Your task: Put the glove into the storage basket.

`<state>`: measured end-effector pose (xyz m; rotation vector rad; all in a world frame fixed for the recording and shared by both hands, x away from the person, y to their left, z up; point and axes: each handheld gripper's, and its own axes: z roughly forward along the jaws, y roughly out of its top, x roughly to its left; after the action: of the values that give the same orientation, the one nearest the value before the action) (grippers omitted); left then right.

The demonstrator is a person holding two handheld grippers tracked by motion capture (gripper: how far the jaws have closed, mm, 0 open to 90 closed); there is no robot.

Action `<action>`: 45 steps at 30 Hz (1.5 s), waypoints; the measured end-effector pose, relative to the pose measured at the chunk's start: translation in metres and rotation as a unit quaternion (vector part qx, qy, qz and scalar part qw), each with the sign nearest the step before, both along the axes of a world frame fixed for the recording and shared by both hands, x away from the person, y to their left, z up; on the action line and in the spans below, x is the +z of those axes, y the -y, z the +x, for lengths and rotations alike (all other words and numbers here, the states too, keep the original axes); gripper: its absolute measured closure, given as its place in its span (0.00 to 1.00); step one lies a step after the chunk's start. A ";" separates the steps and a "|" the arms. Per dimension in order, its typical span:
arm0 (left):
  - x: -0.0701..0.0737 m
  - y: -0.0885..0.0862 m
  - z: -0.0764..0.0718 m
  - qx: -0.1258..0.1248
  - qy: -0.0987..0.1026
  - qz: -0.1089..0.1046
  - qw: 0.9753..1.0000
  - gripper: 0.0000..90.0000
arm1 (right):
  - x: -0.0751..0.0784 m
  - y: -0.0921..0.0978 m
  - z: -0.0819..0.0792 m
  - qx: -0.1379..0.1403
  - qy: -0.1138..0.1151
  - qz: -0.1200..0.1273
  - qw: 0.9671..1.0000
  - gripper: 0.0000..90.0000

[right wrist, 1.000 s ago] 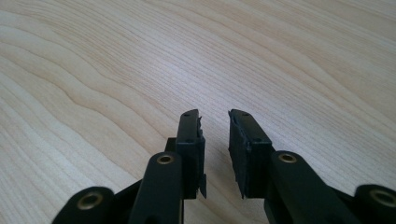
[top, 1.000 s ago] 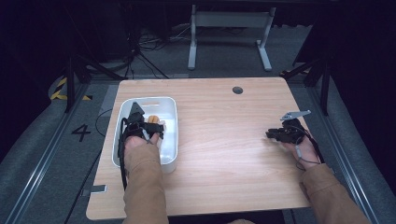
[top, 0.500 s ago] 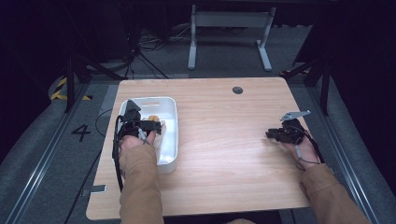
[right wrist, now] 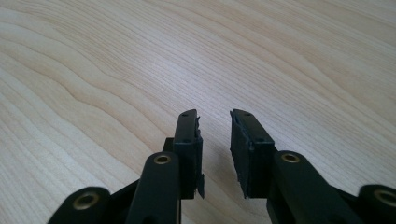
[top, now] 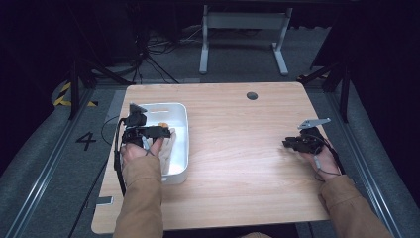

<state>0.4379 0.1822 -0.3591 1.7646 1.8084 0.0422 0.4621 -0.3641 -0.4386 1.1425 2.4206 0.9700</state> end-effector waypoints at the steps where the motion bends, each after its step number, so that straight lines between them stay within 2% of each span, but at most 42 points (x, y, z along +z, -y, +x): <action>1: 0.003 0.001 -0.002 -0.008 0.010 -0.002 1.000 0.00 | 0.000 0.001 -0.001 -0.002 -0.001 -0.001 1.000 0.80; 6: 0.011 0.008 -0.006 -0.029 0.054 0.000 0.998 0.00 | 0.001 0.005 -0.005 -0.007 0.003 0.000 1.000 0.80; 8: 0.014 0.014 -0.007 -0.038 0.075 -0.002 0.996 0.00 | 0.002 0.006 -0.006 -0.006 0.005 -0.002 1.000 0.80; 10: 0.017 0.021 -0.008 -0.049 0.101 -0.006 0.994 0.00 | 0.001 0.006 -0.008 -0.009 0.003 -0.001 1.000 0.80; 12: 0.020 0.029 -0.008 -0.063 0.119 -0.014 0.991 0.00 | 0.001 0.008 -0.008 -0.007 0.006 -0.005 1.000 0.80; 15: 0.023 0.039 -0.007 -0.087 0.134 -0.024 0.987 0.00 | 0.001 0.010 -0.011 -0.013 0.006 -0.004 1.000 0.80; 18: 0.027 0.051 -0.009 -0.122 0.152 -0.036 0.980 0.01 | 0.001 0.013 -0.011 -0.011 0.008 -0.002 1.000 0.80; 20: 0.029 0.058 -0.010 -0.139 0.158 -0.040 0.977 0.00 | 0.002 0.014 -0.012 -0.013 0.008 0.000 1.000 0.80; 23: 0.032 0.070 -0.013 -0.169 0.175 -0.055 0.968 0.00 | 0.003 0.015 -0.013 -0.011 0.010 0.005 1.000 0.80; 24: 0.033 0.073 -0.014 -0.182 0.183 -0.057 0.964 0.00 | 0.003 0.015 -0.013 -0.011 0.011 0.006 1.000 0.80; 26: 0.034 0.081 -0.017 -0.196 0.194 -0.060 0.959 0.00 | 0.004 0.014 -0.013 -0.009 0.011 0.006 1.000 0.80; 27: 0.035 0.085 -0.018 -0.207 0.199 -0.064 0.956 0.00 | 0.004 0.014 -0.013 -0.007 0.013 0.007 1.000 0.80; 31: 0.037 0.101 -0.021 -0.246 0.221 -0.078 0.941 0.00 | 0.005 0.013 -0.014 -0.008 0.011 0.014 1.000 0.80; 32: 0.037 0.105 -0.022 -0.254 0.228 -0.075 0.937 0.00 | 0.006 0.013 -0.014 -0.007 0.011 0.016 1.000 0.80; 33: 0.037 0.109 -0.022 -0.261 0.228 -0.072 0.935 0.00 | 0.006 0.014 -0.014 -0.005 0.012 0.017 1.000 0.80; 34: 0.037 0.112 -0.023 -0.269 0.231 -0.072 0.932 0.01 | 0.007 0.014 -0.014 -0.005 0.014 0.018 1.000 0.80; 35: 0.037 0.116 -0.024 -0.272 0.236 -0.064 0.931 0.04 | 0.008 0.013 -0.014 -0.005 0.013 0.019 1.000 0.80; 36: 0.036 0.120 -0.024 -0.274 0.235 -0.060 0.931 0.09 | 0.008 0.013 -0.014 -0.004 0.014 0.020 1.000 0.80; 37: 0.036 0.122 -0.024 -0.279 0.234 -0.066 0.929 0.10 | 0.008 0.013 -0.014 -0.004 0.014 0.020 1.000 0.80; 41: 0.035 0.133 -0.025 -0.302 0.236 -0.082 0.920 0.10 | 0.008 0.013 -0.015 -0.004 0.014 0.019 1.000 0.80; 44: 0.033 0.143 -0.028 -0.321 0.236 -0.073 0.914 0.10 | 0.009 0.013 -0.015 -0.002 0.015 0.023 1.000 0.80; 45: 0.032 0.145 -0.029 -0.329 0.239 -0.067 0.911 0.11 | 0.009 0.013 -0.015 -0.001 0.015 0.024 1.000 0.80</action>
<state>0.4091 0.0369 -0.3267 1.9613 0.8064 0.0697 0.4474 -0.3767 -0.4297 1.1385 2.3852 1.0412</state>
